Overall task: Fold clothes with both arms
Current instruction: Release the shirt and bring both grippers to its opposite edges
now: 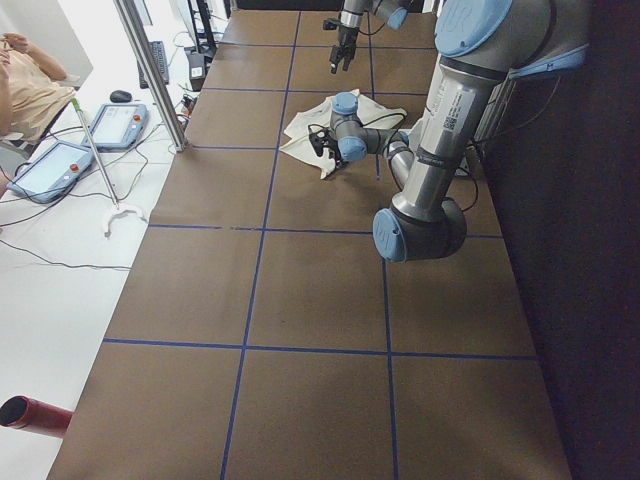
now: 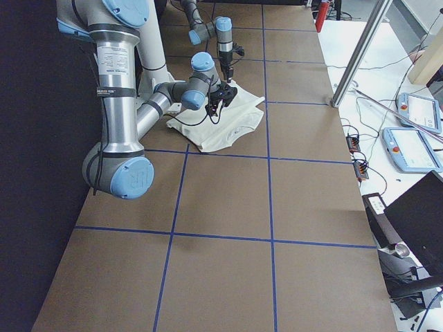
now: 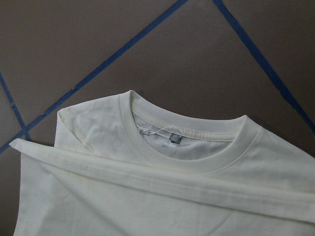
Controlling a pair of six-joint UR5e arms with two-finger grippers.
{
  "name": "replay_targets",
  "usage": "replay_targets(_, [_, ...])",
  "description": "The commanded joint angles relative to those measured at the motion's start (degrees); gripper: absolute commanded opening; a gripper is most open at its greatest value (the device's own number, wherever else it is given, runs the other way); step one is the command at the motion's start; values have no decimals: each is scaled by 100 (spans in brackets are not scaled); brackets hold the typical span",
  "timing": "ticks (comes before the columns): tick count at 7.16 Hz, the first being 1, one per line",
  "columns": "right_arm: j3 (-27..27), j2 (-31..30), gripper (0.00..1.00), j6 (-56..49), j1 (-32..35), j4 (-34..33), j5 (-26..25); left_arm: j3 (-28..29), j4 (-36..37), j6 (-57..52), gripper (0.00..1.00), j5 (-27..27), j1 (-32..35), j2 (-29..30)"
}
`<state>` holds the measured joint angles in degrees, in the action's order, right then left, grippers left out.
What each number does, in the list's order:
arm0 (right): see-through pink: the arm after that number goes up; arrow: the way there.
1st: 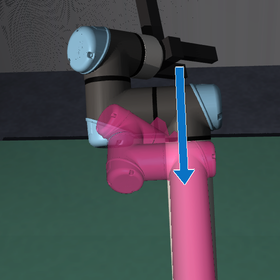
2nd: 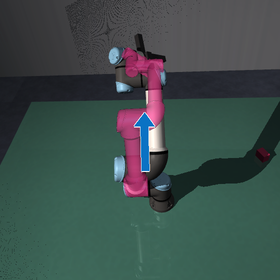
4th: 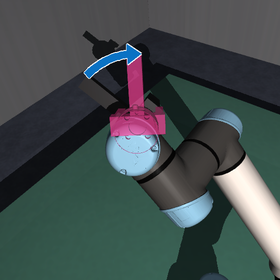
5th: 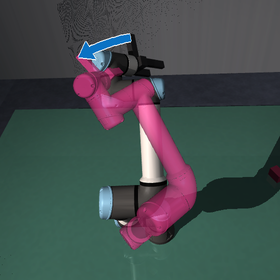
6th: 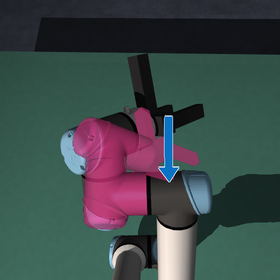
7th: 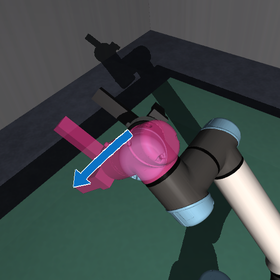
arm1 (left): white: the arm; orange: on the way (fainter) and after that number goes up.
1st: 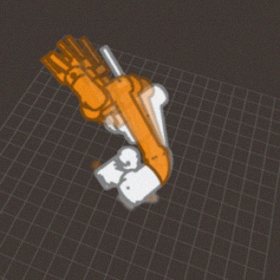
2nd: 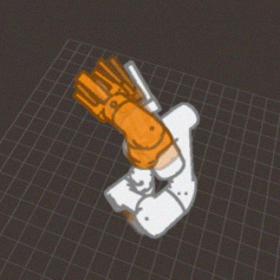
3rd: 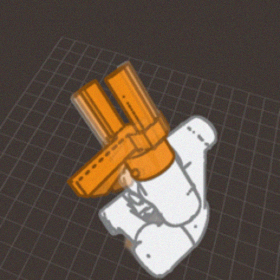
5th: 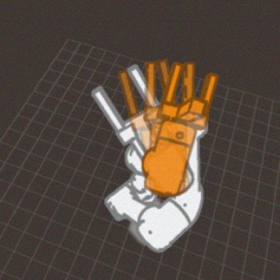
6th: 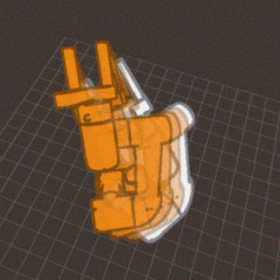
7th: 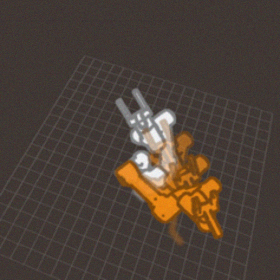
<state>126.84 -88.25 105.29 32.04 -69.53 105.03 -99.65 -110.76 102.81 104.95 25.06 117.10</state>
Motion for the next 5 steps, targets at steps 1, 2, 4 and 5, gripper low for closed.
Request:
replay_targets(1, [-2, -8, 100, 0, -4, 0, 0, 155, -16, -7, 58, -1, -1, 41])
replay_targets(2, [-19, 0, 100, 9, -4, 0, 0, 243, -34, -7, 56, -114, -1, 50])
replay_targets(4, [-37, 0, 100, 9, -13, 0, 0, 341, -34, -42, 0, -159, -1, 68])
replay_targets(5, [-46, 35, 100, 9, -13, 0, -9, 254, 10, -121, 0, -420, 16, 85])
